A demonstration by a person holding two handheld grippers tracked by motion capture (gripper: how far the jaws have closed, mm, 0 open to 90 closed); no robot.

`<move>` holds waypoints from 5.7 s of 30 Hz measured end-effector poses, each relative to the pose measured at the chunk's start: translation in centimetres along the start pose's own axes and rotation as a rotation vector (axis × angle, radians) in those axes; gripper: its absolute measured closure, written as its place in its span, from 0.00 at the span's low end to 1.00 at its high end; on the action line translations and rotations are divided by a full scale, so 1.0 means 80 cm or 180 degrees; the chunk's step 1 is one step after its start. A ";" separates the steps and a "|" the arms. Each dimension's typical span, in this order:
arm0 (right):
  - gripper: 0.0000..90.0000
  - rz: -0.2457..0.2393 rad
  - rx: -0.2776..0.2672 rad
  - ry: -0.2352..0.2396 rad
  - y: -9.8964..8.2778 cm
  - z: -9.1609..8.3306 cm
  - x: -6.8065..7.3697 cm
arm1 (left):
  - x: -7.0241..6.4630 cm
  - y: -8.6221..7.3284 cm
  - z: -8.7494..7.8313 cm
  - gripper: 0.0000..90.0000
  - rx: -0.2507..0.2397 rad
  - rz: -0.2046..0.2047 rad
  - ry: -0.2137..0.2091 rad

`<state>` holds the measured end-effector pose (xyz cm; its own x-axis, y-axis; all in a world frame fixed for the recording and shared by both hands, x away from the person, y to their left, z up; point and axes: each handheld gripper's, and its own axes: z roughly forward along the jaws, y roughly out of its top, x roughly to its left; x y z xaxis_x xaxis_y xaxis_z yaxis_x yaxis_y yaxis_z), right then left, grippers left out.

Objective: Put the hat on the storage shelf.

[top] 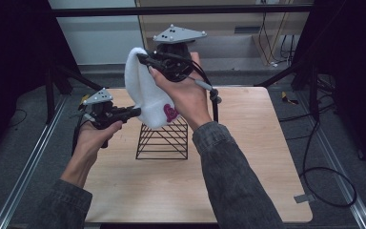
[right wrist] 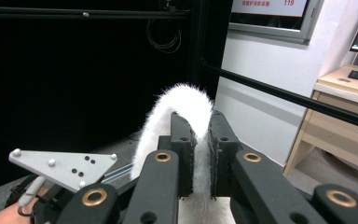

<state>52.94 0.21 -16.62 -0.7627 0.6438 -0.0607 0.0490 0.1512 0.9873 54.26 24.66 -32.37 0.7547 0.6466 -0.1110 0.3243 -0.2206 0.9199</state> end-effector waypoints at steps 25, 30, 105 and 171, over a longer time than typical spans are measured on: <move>0.93 0.0226 0.0231 -0.0388 -0.037 -0.022 -0.046 | -0.009 0.009 -0.042 0.94 -0.0011 0.0105 0.0345; 0.92 0.0296 0.0331 -0.0437 -0.051 -0.014 -0.055 | -0.005 0.007 -0.035 0.94 0.0063 0.0096 0.0354; 0.91 0.0053 0.0957 -0.0127 -0.181 -0.026 -0.032 | -0.003 -0.089 0.003 0.93 0.0538 0.0344 0.0582; 0.12 0.0202 0.1046 -0.0503 -0.237 -0.127 -0.038 | -0.022 -0.139 -0.038 0.06 0.0434 0.0258 0.0615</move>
<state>47.78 -12.24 -33.62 -0.6438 0.7636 -0.0482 0.3171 0.3236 0.8915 47.61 28.18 -41.28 0.6624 0.7476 0.0471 0.3510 -0.3653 0.8622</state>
